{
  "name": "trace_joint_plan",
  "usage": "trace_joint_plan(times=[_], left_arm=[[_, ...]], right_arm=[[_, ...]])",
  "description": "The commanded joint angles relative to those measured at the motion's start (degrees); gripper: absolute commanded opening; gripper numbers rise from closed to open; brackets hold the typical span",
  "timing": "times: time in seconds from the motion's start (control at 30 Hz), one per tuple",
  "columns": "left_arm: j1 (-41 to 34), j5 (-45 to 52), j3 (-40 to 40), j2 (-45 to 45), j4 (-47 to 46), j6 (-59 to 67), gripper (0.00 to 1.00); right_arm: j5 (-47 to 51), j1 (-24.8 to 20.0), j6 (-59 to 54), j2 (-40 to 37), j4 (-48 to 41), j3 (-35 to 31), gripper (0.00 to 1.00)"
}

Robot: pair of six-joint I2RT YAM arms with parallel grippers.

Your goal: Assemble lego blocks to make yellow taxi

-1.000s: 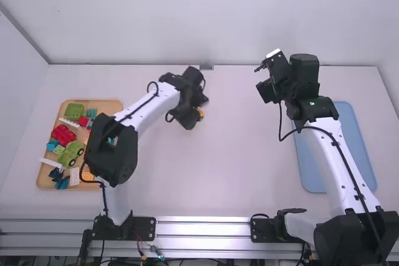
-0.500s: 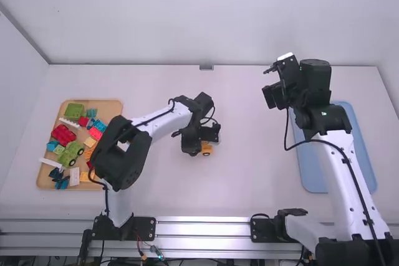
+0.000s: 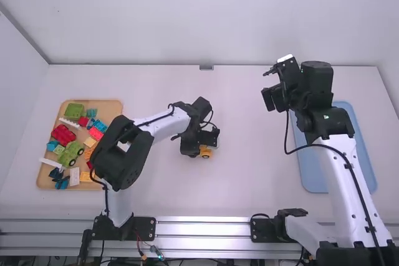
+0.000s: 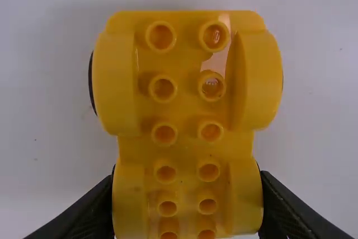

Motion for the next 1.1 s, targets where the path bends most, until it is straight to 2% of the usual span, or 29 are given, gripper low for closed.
trace_joint_plan(times=[0.0,0.23,0.4,0.43,0.47,0.77,0.9,1.07], left_arm=[[0.52,1.05,-0.44,-0.98,-0.28,0.83,0.55],[0.57,1.05,-0.44,-0.98,0.02,-0.68,0.67],[0.55,0.85,-0.44,-0.98,-0.35,-0.7,0.69],[0.55,0.92,-0.44,-0.98,-0.33,-0.7,0.77],[0.55,0.98,-0.44,-0.98,-0.22,-0.7,0.99],[1.49,0.68,6.49,-3.19,-7.19,-11.26,0.99],[5.05,1.07,7.52,-6.03,-8.09,-15.37,0.99],[13.46,1.01,7.52,-10.47,-7.76,-30.32,0.99]], right_arm=[[-0.35,-0.28,0.55,-0.9,-0.15,1.88,0.99],[-0.35,-0.26,0.55,-0.9,-0.22,1.88,0.99],[-0.37,-0.26,0.52,-0.9,-0.22,1.88,0.99],[-0.37,-0.26,0.55,-0.9,-0.22,1.88,0.99],[-0.35,-0.28,0.55,-0.9,-0.2,1.88,0.98],[-0.35,-0.28,0.35,-0.94,0.96,1.88,0.98],[-0.35,-0.26,0.31,-0.94,1.57,1.88,0.98],[-0.35,-0.26,0.33,-0.94,1.55,1.88,0.99]])
